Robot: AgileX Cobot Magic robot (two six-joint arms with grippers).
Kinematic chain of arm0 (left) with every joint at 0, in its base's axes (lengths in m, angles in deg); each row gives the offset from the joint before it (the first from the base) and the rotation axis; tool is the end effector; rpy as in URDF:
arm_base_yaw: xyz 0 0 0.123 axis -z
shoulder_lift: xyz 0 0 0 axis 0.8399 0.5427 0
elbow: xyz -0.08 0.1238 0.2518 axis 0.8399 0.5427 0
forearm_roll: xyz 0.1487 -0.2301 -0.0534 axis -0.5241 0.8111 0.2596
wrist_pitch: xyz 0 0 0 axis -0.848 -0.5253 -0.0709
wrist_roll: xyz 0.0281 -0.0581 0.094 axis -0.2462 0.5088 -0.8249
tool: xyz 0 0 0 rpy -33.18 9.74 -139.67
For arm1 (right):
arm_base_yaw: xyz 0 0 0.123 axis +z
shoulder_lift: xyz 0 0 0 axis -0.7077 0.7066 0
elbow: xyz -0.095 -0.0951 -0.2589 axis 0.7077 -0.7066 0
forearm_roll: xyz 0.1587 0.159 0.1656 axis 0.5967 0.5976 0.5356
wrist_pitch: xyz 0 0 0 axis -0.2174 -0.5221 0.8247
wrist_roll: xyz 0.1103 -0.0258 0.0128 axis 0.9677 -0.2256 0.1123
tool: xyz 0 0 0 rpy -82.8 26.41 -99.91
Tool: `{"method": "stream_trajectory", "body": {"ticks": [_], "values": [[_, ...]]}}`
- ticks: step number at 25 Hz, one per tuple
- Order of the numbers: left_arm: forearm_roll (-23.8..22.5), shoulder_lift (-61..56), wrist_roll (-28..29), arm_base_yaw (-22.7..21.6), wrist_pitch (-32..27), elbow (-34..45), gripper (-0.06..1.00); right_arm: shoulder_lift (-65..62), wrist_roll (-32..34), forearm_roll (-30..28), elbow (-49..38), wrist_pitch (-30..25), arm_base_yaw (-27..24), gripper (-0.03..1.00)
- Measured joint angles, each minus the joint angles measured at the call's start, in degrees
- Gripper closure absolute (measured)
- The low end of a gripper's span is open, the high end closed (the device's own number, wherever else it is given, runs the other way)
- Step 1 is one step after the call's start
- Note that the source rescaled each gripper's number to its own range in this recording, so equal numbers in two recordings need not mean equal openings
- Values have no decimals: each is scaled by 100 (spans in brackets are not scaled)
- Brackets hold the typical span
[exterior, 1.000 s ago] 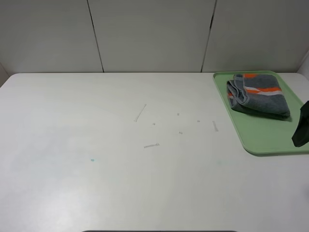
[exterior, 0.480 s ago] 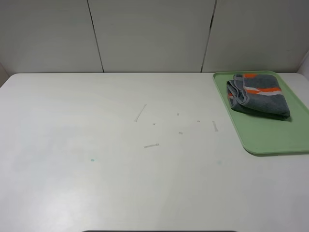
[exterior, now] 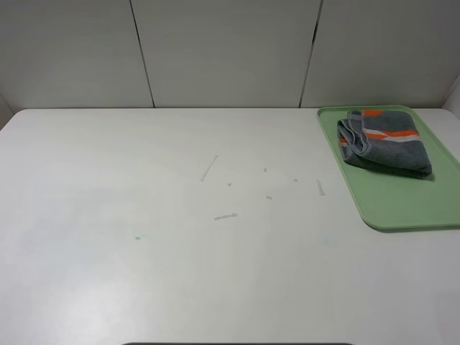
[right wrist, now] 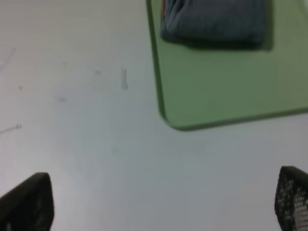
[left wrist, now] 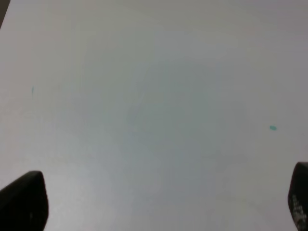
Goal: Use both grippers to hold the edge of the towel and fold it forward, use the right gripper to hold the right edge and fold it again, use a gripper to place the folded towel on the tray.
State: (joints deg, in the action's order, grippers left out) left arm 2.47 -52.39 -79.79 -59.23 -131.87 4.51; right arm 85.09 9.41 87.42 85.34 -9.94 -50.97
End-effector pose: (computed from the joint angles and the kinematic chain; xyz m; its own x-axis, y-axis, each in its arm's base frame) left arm 0.0342 0.0043 0.2734 -0.4723 -0.0026 -0.8815 -0.0531 0.9983 0.0255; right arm 0.0461 0.0136 0.3338 -0.5962 0.1575 -0.7872 0.0319 0.9844 0.1728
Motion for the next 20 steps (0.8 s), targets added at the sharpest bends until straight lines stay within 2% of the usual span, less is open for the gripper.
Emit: {"method": "stream_trajectory", "body": {"ticks": [4, 8, 11, 20], "values": [[0, 0, 0, 0, 0, 0, -6, -546, 0, -375, -26, 123, 0, -3], [0, 0, 0, 0, 0, 0, -6, -1080, 0, -733, -118, 636, 0, -3], [0, 0, 0, 0, 0, 0, -6, -1444, 0, -778, -444, 916, 0, -3], [0, 0, 0, 0, 0, 0, -6, -1531, 0, -803, -1424, 1026, 66, -3]]}}
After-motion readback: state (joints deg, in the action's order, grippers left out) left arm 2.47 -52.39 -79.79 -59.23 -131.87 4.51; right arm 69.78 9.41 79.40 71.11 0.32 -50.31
